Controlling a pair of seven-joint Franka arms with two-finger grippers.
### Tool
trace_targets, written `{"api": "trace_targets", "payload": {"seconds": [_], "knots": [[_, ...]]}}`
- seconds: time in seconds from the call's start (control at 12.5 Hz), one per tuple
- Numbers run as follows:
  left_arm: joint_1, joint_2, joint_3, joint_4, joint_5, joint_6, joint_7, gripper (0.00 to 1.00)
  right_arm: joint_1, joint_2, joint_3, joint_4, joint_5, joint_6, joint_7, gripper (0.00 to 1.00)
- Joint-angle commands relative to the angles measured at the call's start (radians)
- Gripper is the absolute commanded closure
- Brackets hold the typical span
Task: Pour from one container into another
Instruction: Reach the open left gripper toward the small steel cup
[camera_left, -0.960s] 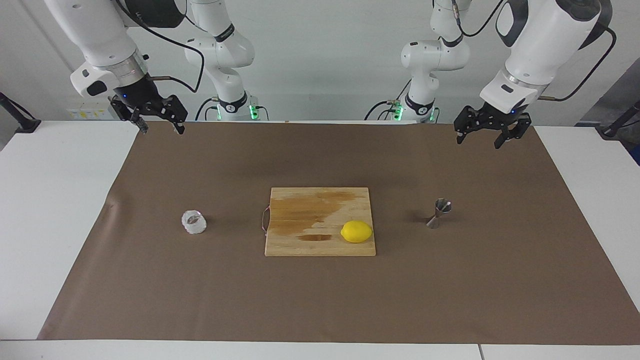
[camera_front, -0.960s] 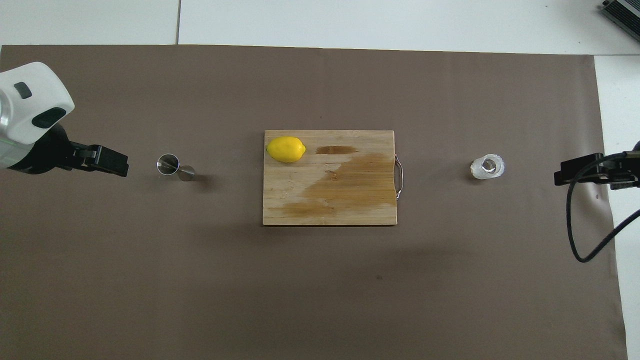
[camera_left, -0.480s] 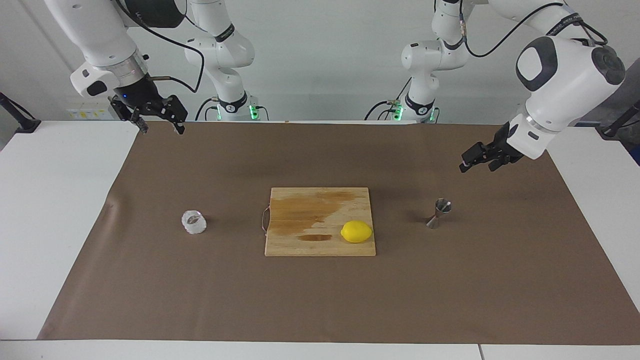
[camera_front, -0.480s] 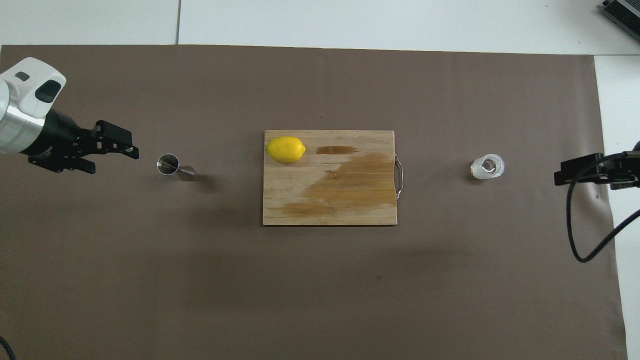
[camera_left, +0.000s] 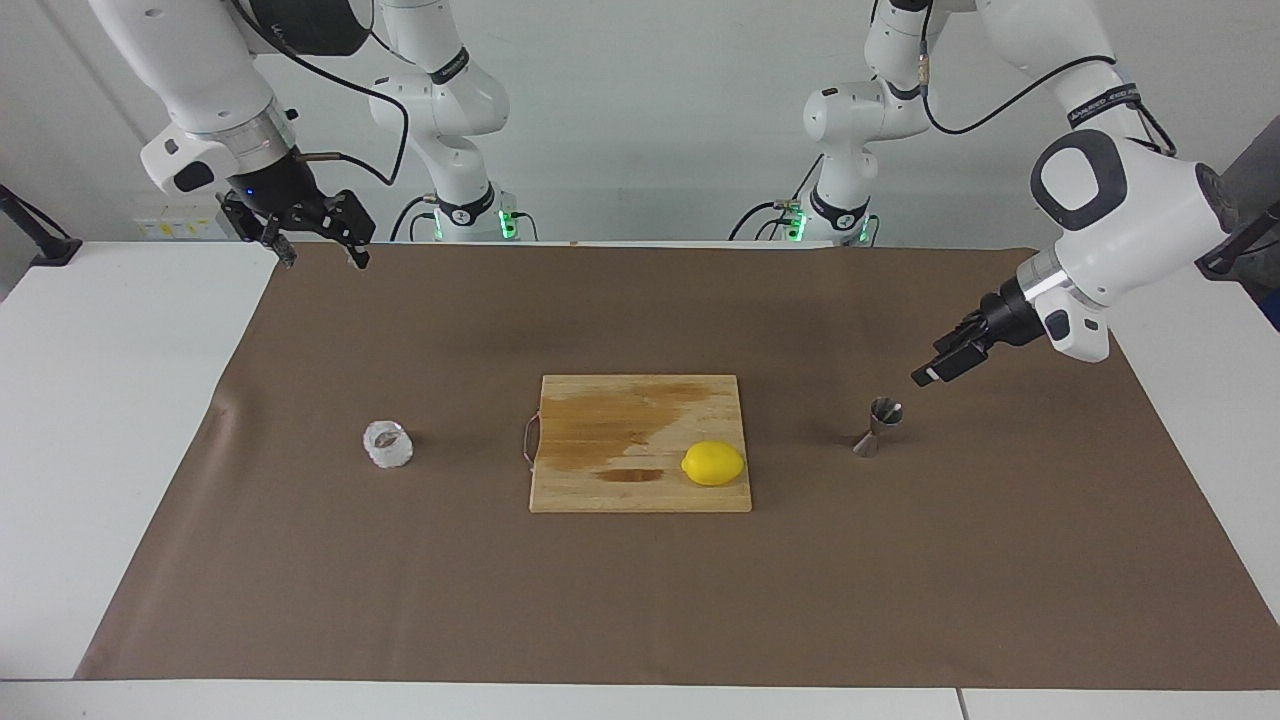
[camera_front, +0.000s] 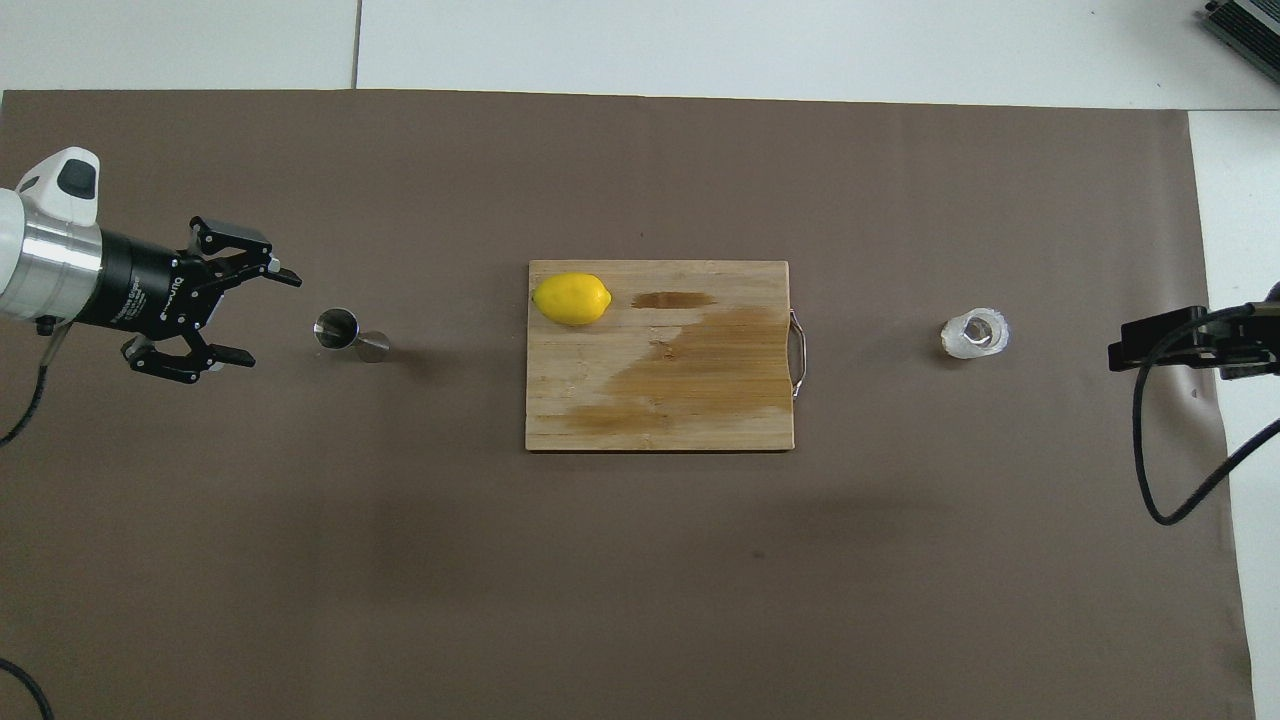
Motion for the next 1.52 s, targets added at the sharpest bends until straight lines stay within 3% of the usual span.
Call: {"api": "trace_targets", "payload": {"seconds": [0.0, 0.96, 1.44], "knots": [[0.023, -0.048, -0.005, -0.107, -0.094, 0.081, -0.12, 0.0, -0.007, -0.012, 0.006, -0.012, -0.005, -0.008, 0.014, 0.0], [0.136, 0.085, -0.006, -0.28, -0.574, 0.159, -0.123, 0.0, -0.007, -0.012, 0.006, -0.012, -0.005, -0.008, 0.012, 0.0], [0.112, 0.078, -0.008, -0.326, -0.667, 0.198, -0.119, 0.0, -0.007, -0.012, 0.006, -0.012, -0.005, -0.008, 0.012, 0.0]]}}
